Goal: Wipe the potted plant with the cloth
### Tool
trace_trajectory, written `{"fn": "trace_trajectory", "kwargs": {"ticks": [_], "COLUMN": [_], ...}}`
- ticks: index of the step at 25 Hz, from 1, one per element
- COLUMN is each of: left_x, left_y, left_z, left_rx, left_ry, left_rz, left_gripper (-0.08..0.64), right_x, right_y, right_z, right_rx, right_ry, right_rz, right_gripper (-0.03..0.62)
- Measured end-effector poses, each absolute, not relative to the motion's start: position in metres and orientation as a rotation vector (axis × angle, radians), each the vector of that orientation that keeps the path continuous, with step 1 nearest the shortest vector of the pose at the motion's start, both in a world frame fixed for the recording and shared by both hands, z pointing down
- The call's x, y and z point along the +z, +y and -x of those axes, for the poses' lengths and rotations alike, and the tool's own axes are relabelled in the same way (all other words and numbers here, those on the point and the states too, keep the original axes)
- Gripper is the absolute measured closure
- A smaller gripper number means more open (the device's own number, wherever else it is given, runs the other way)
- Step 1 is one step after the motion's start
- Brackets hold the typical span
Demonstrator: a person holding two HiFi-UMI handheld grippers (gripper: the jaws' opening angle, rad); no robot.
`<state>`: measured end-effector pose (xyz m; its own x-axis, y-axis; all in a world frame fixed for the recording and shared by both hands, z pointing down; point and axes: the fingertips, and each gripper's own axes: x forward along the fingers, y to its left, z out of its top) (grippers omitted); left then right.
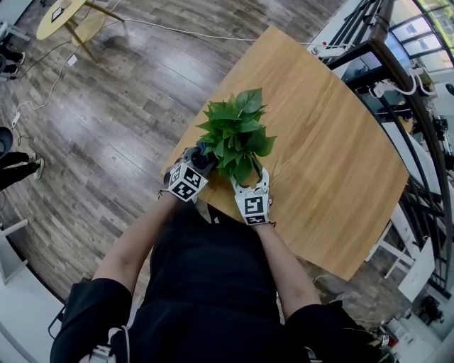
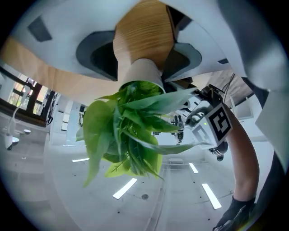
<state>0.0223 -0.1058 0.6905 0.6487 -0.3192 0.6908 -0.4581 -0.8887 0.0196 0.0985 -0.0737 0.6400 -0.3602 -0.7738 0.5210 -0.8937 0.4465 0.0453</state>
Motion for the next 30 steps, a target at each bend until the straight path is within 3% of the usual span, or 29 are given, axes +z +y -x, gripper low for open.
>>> {"fn": "trace_trajectory", "kwargs": {"ticks": [21,30], "left_x": [0.692,0.69], "left_y": [-0.078,-0.086], "left_z": [-0.039,-0.027], "left_rx": [0.992,1.0], "left_ry": [-0.57,-0.478], "left_rz": [-2.622,-2.662], "left_gripper": [0.397,0.397], "right_x": [0.638,0.636], "right_y": [-0.096,-0.07], "right_z": [-0.081,-0.06], "right_rx": [0.269,0.382], "right_ry": [-2.243,-2.291], "right_rz": [-1.374,-1.351], "right_gripper": [0.295,0.295]}}
